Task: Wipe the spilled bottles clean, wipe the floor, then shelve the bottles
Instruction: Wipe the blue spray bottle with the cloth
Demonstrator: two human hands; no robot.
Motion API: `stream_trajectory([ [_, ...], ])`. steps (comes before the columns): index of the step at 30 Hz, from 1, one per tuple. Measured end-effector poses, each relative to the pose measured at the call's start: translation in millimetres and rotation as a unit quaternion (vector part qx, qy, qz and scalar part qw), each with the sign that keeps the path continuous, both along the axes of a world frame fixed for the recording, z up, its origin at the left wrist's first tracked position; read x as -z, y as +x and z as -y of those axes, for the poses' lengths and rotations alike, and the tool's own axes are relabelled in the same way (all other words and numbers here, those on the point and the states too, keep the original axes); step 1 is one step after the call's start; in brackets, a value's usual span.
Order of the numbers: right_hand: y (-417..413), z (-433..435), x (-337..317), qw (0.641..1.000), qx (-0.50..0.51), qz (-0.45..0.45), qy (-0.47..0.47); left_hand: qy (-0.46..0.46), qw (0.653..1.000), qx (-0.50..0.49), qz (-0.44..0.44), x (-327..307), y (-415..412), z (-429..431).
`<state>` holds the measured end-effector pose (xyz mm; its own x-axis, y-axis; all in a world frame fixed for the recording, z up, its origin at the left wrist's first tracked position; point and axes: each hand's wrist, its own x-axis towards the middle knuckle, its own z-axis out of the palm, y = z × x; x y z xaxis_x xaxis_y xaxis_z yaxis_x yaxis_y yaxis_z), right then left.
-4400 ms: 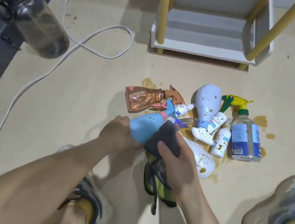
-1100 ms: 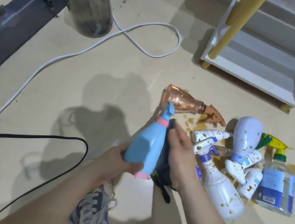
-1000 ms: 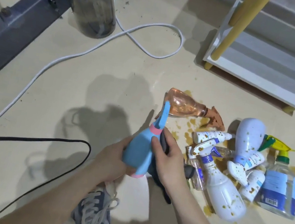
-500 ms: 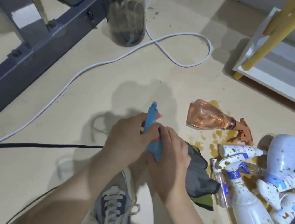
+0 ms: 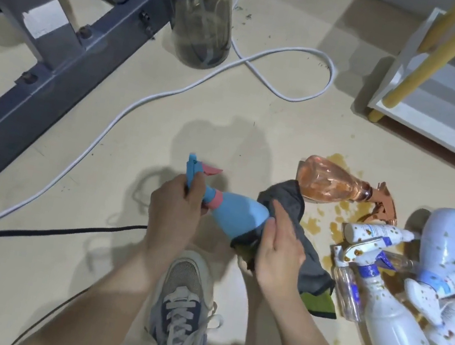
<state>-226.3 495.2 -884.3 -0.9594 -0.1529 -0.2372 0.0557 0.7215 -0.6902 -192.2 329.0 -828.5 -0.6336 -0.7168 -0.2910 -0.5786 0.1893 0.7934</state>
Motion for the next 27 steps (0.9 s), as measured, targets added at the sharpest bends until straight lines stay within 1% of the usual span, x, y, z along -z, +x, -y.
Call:
stream_trajectory([
  [1,-1,-6,1,0.998,0.050,0.045,-0.021,-0.008,1.000,0.006,-0.005,0,-1,-4],
  [2,0,-6,2,0.993,0.079,0.068,-0.055,-0.018,1.000,0.015,-0.007,-2,-3,-8],
  [3,3,3,-3,0.988,0.092,0.068,-0.101,-0.033,0.999,0.028,0.001,-4,-7,-11],
  [4,9,16,-13,0.984,0.083,0.042,-0.154,-0.052,0.998,0.043,0.016,-8,-11,-14],
  [5,15,32,-24,0.981,0.049,-0.010,-0.189,-0.073,0.995,0.062,0.036,-12,-15,-16],
  [7,21,53,-39,0.978,-0.054,-0.097,-0.176,-0.107,0.988,0.091,0.066,-19,-17,-19],
  [8,15,53,-39,0.975,-0.101,-0.120,-0.155,-0.117,0.986,0.097,0.068,-21,-16,-22],
  [9,7,47,-34,0.974,-0.120,-0.124,-0.144,-0.124,0.985,0.104,0.061,-23,-13,-25],
  [10,0,36,-24,0.978,-0.113,-0.107,-0.136,-0.136,0.983,0.115,0.040,-24,-10,-28],
  [11,-6,23,-12,0.986,-0.067,-0.059,-0.140,-0.149,0.980,0.134,0.020,-24,-6,-32],
  [12,-11,9,-4,0.989,-0.006,0.008,-0.146,-0.158,0.975,0.154,0.001,-25,-3,-36],
  [13,-12,-2,3,0.986,0.059,0.072,-0.139,-0.164,0.972,0.171,-0.008,-27,-3,-39],
  [14,-10,-8,5,0.980,0.104,0.110,-0.133,-0.169,0.969,0.178,-0.005,-28,-4,-39],
  [15,-6,-5,2,0.977,0.125,0.116,-0.127,-0.169,0.970,0.175,0.004,-28,-8,-38],
  [16,-1,3,-6,0.978,0.127,0.102,-0.132,-0.163,0.972,0.167,0.013,-26,-12,-36],
  [17,6,17,-20,0.978,0.114,0.076,-0.160,-0.161,0.974,0.157,0.024,-24,-14,-34],
  [19,19,43,-46,0.978,0.038,-0.003,-0.208,-0.166,0.973,0.151,0.048,-22,-16,-32],
  [20,23,48,-50,0.978,-0.010,-0.038,-0.206,-0.162,0.974,0.150,0.056,-21,-14,-31],
  [21,23,46,-47,0.980,-0.058,-0.066,-0.180,-0.156,0.976,0.142,0.056,-22,-11,-31],
  [23,12,22,-20,0.986,-0.117,-0.095,-0.079,-0.141,0.981,0.125,0.038,-24,-4,-29],
  [24,5,5,-6,0.993,-0.091,-0.069,-0.038,-0.129,0.984,0.118,0.031,-25,-2,-28],
  [25,1,-12,1,0.998,-0.050,-0.025,-0.024,-0.116,0.986,0.116,0.027,-26,-2,-27],
  [26,3,-23,4,1.000,-0.004,0.011,-0.022,-0.108,0.987,0.117,0.030,-25,-3,-27],
  [27,7,-27,4,0.999,0.020,0.027,-0.029,-0.104,0.987,0.117,0.036,-24,-5,-26],
])
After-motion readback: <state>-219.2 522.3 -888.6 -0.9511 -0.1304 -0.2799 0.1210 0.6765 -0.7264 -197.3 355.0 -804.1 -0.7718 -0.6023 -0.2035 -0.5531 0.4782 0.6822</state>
